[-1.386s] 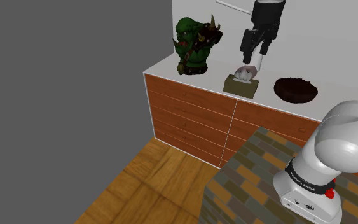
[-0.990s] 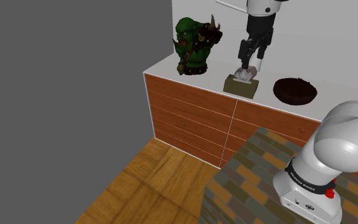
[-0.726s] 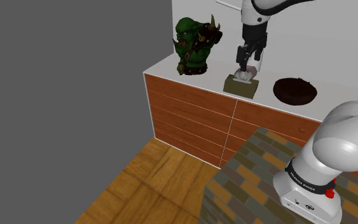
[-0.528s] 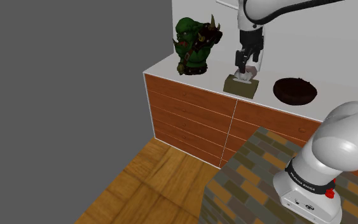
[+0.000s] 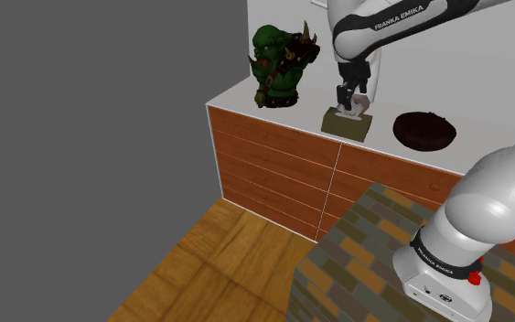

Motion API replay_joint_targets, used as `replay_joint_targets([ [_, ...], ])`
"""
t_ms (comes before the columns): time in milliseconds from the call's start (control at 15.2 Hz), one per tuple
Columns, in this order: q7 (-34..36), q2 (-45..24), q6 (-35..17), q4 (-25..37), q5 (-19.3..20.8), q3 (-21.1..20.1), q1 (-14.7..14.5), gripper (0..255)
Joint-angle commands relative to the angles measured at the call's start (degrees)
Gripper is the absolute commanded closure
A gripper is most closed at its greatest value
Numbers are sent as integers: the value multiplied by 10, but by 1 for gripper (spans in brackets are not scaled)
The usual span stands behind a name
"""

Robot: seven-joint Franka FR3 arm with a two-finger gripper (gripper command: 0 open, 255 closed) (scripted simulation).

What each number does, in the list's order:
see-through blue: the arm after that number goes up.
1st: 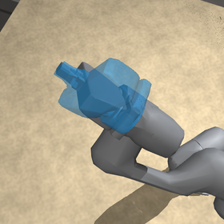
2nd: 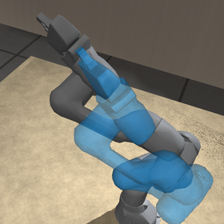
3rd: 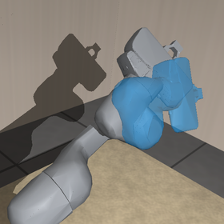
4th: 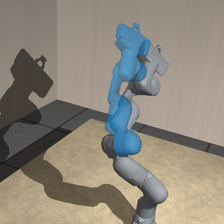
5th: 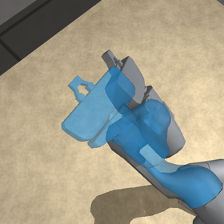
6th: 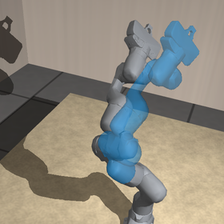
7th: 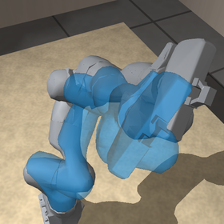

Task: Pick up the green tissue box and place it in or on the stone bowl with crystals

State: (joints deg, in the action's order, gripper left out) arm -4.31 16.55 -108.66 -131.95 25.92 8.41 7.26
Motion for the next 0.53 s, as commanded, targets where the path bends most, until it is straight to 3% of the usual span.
replay_joint_targets([
  [0,-8,-37,-17,17,23,8,9,0],
  [462,-24,-171,-71,89,93,35,36,0],
])
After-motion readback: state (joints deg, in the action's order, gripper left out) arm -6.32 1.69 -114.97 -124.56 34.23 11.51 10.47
